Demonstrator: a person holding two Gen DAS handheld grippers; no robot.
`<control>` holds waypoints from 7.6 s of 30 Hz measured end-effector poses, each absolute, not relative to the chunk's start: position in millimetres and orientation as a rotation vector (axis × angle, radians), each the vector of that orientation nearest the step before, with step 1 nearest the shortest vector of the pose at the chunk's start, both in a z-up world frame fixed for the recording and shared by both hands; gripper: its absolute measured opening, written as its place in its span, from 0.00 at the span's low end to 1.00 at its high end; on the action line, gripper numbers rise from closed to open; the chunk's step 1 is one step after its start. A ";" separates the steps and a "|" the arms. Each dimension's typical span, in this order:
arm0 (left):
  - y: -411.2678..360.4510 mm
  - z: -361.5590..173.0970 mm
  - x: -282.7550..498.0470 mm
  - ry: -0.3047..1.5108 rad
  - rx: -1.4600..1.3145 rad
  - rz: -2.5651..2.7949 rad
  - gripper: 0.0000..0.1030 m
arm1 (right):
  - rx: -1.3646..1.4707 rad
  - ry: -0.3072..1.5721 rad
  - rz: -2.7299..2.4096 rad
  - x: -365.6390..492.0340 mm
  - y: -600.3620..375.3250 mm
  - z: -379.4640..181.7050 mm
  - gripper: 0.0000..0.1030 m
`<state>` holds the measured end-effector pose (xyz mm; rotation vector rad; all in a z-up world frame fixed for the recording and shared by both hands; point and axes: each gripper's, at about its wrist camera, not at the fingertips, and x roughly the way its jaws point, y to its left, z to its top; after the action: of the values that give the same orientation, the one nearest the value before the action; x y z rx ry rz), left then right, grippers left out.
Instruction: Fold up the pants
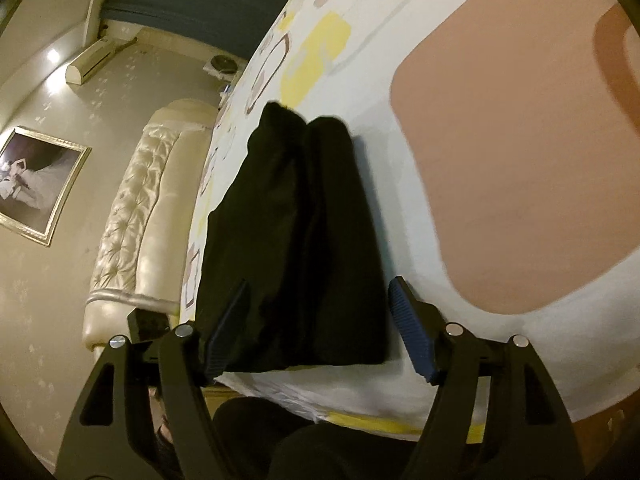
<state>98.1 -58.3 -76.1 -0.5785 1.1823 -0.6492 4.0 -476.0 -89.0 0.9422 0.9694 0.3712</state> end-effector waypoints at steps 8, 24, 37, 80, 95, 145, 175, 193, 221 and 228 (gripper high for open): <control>-76.9 -80.2 105.6 1.217 -0.527 -0.680 0.66 | 0.843 0.989 0.407 17.5 -452.1 -87.9 0.68; -68.3 -50.5 96.2 1.148 -0.335 -0.551 0.34 | 0.808 0.981 0.428 25.2 -418.9 -81.1 0.36; -9.8 -39.4 89.9 1.113 -0.317 -0.427 0.34 | 0.787 1.012 0.524 59.2 -353.7 -81.2 0.36; 50.4 -67.7 162.0 1.064 -0.598 -0.550 0.76 | 0.832 0.987 0.504 139.5 -367.4 -92.5 0.73; 15.4 -80.6 209.9 1.077 -0.476 -0.573 0.38 | 0.798 1.037 0.596 188.8 -345.8 -102.0 0.39; -6.7 -72.3 286.8 1.005 -0.222 -0.367 0.33 | 0.847 0.947 0.560 268.3 -351.1 -116.6 0.31; 64.8 -64.6 202.3 1.075 -0.505 -0.380 0.79 | 0.871 0.986 0.496 181.9 -382.5 -92.8 0.71; 16.8 -74.7 165.6 1.147 -0.602 -0.502 0.63 | 0.802 1.068 0.517 149.1 -334.8 -96.3 0.58; 17.6 -50.9 119.9 1.116 -0.433 -0.411 0.38 | 0.867 1.043 0.579 84.3 -344.0 -85.9 0.30; 17.7 -64.6 123.9 1.103 -0.438 -0.421 0.41 | 0.898 1.059 0.554 83.9 -346.3 -106.7 0.31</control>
<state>123.9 17.7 -64.6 -0.4383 1.1030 -0.4206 83.9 -346.3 -106.7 0.8977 1.0587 0.5544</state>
